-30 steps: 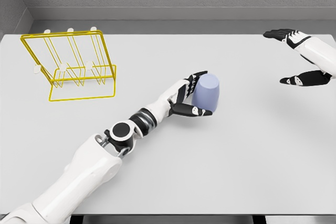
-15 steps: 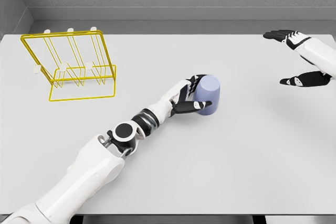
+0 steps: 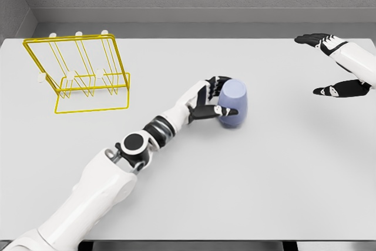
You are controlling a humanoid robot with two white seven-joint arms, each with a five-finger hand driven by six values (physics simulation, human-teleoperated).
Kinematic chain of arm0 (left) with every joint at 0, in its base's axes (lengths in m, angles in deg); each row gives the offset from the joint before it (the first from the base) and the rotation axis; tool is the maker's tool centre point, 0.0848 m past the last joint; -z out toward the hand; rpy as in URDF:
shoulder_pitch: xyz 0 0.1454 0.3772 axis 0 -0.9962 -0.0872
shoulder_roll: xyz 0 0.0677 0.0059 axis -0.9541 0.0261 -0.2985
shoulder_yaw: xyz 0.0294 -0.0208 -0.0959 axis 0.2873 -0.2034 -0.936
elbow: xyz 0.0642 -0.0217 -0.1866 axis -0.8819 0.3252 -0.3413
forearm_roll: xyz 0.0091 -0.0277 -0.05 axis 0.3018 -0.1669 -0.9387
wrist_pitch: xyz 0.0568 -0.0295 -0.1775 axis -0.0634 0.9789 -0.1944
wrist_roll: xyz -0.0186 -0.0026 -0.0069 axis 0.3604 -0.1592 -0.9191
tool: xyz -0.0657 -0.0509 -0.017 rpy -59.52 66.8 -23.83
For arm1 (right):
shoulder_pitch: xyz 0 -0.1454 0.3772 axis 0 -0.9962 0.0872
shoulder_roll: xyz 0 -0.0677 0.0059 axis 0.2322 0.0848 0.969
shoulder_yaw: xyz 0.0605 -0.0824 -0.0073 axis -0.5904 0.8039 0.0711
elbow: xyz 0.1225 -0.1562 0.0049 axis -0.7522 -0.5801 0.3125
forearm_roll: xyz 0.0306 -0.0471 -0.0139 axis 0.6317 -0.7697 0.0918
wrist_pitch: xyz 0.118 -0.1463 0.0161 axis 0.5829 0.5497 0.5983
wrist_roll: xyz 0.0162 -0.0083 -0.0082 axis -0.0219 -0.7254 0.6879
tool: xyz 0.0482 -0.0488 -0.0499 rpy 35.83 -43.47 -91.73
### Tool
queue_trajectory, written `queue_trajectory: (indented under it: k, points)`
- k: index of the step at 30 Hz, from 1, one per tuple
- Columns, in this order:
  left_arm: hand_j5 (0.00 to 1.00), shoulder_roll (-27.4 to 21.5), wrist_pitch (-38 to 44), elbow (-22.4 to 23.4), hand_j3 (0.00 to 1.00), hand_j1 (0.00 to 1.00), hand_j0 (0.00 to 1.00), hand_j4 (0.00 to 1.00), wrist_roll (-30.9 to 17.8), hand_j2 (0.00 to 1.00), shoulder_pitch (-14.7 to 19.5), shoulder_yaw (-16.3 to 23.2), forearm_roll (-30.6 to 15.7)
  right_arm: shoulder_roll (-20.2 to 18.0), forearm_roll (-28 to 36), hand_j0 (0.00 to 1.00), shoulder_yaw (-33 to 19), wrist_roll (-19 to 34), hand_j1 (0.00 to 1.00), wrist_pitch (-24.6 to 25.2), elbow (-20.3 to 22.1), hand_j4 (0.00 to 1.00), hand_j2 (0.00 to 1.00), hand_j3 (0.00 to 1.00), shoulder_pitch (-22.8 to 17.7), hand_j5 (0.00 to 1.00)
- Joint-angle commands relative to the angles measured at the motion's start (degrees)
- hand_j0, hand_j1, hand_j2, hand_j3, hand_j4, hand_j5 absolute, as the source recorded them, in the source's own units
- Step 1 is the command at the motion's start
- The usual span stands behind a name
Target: Place the cup on the cup holder with both arms
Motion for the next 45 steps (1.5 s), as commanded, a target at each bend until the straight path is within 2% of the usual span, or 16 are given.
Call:
queue_trajectory:
  k: [1, 6, 9, 15, 21, 29, 45]
  points:
    - [0.61, -0.1, 0.2, -1.5, 0.61, 0.61, 0.61, 0.61, 0.0, 0.61, 0.0, -1.6, -0.1, 0.0, 0.4, 1.00, 0.0, 0.0, 1.00, 0.2, 0.0, 1.00, 1.00, 1.00, 0.0, 1.00]
    - [0.61, -0.8, 0.3, -5.3, 0.61, 0.61, 0.61, 0.61, 0.0, 0.61, -0.9, -3.6, -0.3, 0.0, 0.4, 1.00, 0.0, 0.0, 1.00, 0.2, 0.1, 1.00, 1.00, 1.00, 0.0, 1.00]
    - [0.61, -3.2, 0.3, -7.9, 0.61, 0.61, 0.61, 0.61, 0.0, 0.61, -1.1, -3.9, -1.0, 0.0, 0.4, 1.00, 0.0, 0.0, 1.00, 0.2, 0.2, 1.00, 1.00, 1.00, 0.0, 1.00]
    - [0.61, -7.0, 0.3, -10.1, 0.61, 0.61, 0.61, 0.61, 0.0, 0.61, -1.1, -4.7, -2.5, 0.0, 0.4, 1.00, 0.0, 0.0, 1.00, 0.2, 0.2, 1.00, 1.00, 1.00, 0.0, 1.00]
    - [0.61, -11.2, 0.3, -14.9, 0.61, 0.61, 0.61, 0.61, 0.0, 0.61, -3.6, -6.1, -2.8, 0.0, 0.4, 1.00, 0.0, 0.0, 1.00, 0.2, 0.2, 1.00, 1.00, 1.00, 0.0, 1.00]
    - [0.62, -16.1, 0.0, -20.4, 0.62, 0.62, 0.62, 0.62, 0.2, 0.62, -5.2, -6.1, -4.8, 0.0, 0.4, 1.00, 0.0, 0.0, 1.00, 0.2, 0.2, 1.00, 1.00, 1.00, 0.0, 1.00]
    - [0.62, -23.7, -0.4, -22.7, 0.62, 0.62, 0.62, 0.62, 0.2, 0.62, -5.0, -11.9, -10.1, 0.3, 0.4, 1.00, 0.0, 0.0, 1.00, 0.2, 0.2, 1.00, 1.00, 1.00, 0.0, 1.00]
